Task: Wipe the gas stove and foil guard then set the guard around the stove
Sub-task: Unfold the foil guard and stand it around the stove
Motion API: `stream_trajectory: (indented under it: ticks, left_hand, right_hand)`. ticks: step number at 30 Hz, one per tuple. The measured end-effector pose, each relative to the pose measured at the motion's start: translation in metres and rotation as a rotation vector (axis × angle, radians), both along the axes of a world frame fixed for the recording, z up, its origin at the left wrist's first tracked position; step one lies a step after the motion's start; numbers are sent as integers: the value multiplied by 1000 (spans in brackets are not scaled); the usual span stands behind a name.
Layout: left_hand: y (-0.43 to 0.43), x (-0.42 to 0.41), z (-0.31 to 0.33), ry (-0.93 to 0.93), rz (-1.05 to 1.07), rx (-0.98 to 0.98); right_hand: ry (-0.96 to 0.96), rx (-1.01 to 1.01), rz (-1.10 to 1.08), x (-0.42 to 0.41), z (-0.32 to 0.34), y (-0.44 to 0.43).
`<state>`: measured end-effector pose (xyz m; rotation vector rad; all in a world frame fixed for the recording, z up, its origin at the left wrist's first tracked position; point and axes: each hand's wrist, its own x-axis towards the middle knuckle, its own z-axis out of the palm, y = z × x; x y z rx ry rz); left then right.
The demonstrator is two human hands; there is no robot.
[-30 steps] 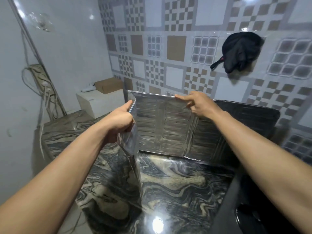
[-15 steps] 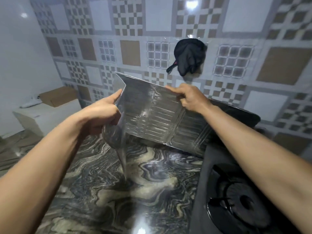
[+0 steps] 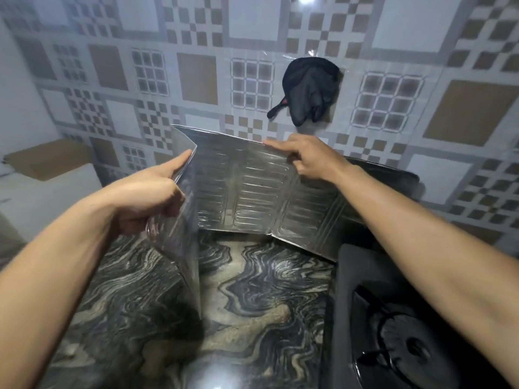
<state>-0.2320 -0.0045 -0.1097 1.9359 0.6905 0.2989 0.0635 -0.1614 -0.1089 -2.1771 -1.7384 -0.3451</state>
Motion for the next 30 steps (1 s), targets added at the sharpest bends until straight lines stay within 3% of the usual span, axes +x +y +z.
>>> stream_trajectory:
  ticks: [3,10,18,24,30]
  left_hand:
    - [-8,11,1,-8,-18,17]
    - [-12,8,2,-64,63,-80]
    - [-52,6,2,-20,45,-127]
    - [-74,6,12,-61,88,-85]
    - [-81,-16,30,-93,152,-14]
  right_hand:
    - [-38,69,-7,9,0,-8]
    - [-368,131,104,8,1,-9]
    - [-141,139,-13,33,-18,-29]
    - [25,331,-77,30,-20,-32]
    - [-77,398,114,-2,0,-1]
